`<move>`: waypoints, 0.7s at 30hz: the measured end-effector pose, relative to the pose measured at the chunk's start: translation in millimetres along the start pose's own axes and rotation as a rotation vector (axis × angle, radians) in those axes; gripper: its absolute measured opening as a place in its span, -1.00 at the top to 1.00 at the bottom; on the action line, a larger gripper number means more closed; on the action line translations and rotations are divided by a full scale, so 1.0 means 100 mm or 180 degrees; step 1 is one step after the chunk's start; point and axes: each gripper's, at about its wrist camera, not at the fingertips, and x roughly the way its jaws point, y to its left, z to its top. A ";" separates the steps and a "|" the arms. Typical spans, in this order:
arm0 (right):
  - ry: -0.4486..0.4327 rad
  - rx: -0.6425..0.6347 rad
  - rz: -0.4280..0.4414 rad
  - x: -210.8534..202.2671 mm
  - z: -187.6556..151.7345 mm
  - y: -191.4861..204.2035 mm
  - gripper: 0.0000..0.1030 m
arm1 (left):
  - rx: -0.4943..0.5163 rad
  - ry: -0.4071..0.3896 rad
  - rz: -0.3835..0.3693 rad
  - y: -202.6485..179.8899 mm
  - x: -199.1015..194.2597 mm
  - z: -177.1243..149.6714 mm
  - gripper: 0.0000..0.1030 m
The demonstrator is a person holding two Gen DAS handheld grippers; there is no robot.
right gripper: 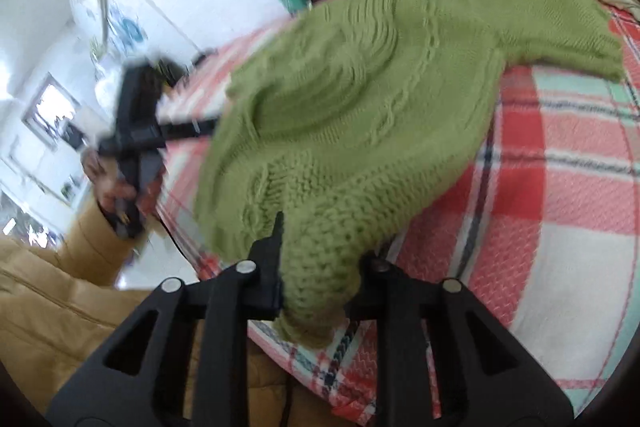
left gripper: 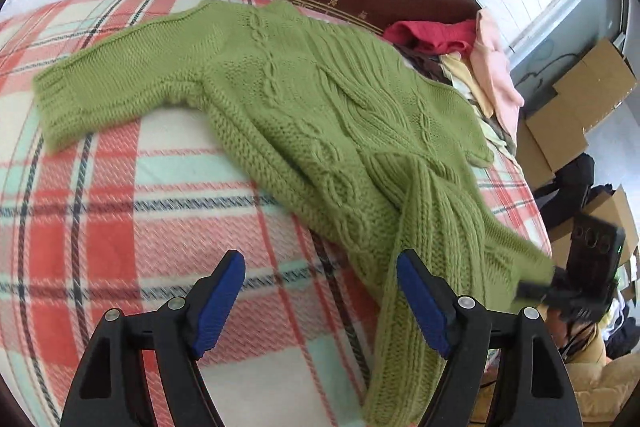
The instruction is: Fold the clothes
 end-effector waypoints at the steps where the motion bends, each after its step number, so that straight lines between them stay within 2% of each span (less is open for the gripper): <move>1: -0.0142 0.0099 0.0006 -0.13 0.04 -0.08 0.57 | -0.0002 -0.0003 -0.0024 -0.01 -0.01 -0.01 -0.56; 4: -0.0559 0.0384 -0.0004 -0.53 0.15 -0.31 0.58 | 0.0032 0.0025 -0.0031 -0.07 -0.02 -0.02 -0.58; 5: -0.0570 0.0451 -0.0144 -0.57 0.16 -0.39 0.58 | 0.0042 0.0040 -0.0037 -0.10 -0.01 -0.02 -0.58; 10: -0.0433 0.0922 -0.0474 -0.44 0.05 -0.82 0.58 | 0.0156 0.0255 -0.0081 -0.28 0.25 -0.08 -0.58; 14: -0.0304 0.1106 -0.0562 -0.29 -0.10 -1.01 0.57 | 0.0200 0.0186 -0.0067 -0.36 0.37 0.00 -0.61; 17: -0.0273 0.0928 -0.0760 -0.32 -0.06 -0.90 0.31 | 0.0183 0.0148 -0.0044 -0.38 0.44 0.10 -0.61; 18: -0.0287 0.0791 -0.0866 -0.37 -0.03 -0.81 0.13 | 0.0180 0.0145 -0.0036 -0.38 0.46 0.13 -0.61; 19: -0.0298 0.0615 -0.0991 -0.43 0.02 -0.68 0.02 | 0.0176 0.0142 -0.0031 -0.38 0.47 0.15 -0.61; 21: -0.0373 0.0125 -0.1076 -0.55 0.06 -0.32 -0.17 | 0.0167 0.0138 -0.0025 -0.38 0.47 0.19 -0.61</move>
